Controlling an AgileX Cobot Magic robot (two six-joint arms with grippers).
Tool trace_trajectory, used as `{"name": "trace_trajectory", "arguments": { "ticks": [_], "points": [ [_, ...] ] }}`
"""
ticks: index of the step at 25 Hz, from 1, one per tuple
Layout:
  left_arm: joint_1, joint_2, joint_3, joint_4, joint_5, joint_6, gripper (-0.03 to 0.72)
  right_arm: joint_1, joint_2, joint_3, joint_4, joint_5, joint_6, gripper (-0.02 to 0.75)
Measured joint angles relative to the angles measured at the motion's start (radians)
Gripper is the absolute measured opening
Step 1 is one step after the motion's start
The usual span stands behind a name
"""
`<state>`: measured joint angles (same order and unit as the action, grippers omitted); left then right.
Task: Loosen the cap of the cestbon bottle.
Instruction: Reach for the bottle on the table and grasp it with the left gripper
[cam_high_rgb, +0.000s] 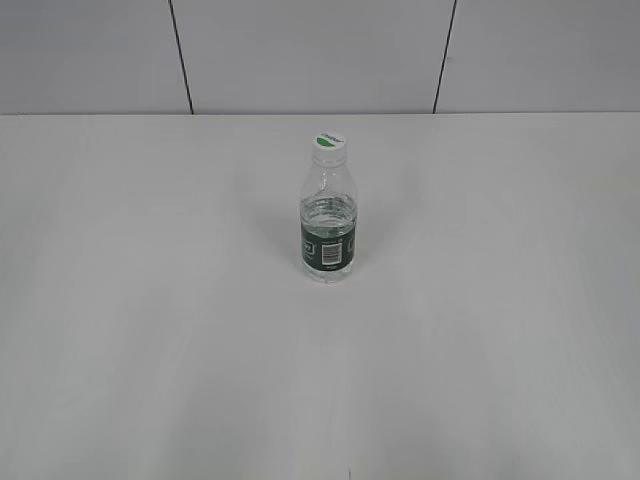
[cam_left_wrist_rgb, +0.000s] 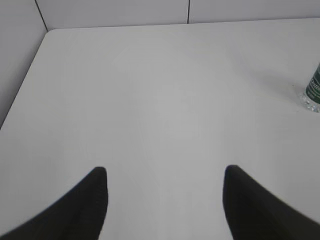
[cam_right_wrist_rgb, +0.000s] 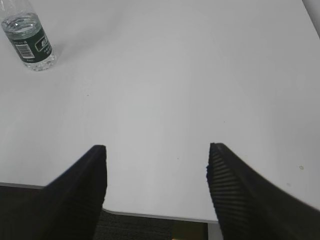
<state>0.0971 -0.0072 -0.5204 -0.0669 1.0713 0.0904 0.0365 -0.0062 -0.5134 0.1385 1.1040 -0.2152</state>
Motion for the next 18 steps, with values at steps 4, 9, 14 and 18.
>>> {"name": "trace_trajectory", "arguments": {
  "ticks": [4,9,14,18],
  "points": [
    [0.0,0.008,0.0,0.0,0.0,0.0,0.445,0.0,0.0,0.0,0.0,0.0,0.0,0.485],
    [0.0,0.035,0.0,0.0,0.0,0.0,0.443,0.0,0.0,0.0,0.0,0.0,0.0,0.485],
    [0.0,0.059,0.0,0.0,0.0,0.0,0.443,0.0,0.0,0.0,0.0,0.0,0.0,0.485],
    [0.0,0.06,-0.009,0.0,-0.011,0.0,0.443,0.0,0.0,0.0,0.0,0.0,0.0,0.485]
  ]
}}
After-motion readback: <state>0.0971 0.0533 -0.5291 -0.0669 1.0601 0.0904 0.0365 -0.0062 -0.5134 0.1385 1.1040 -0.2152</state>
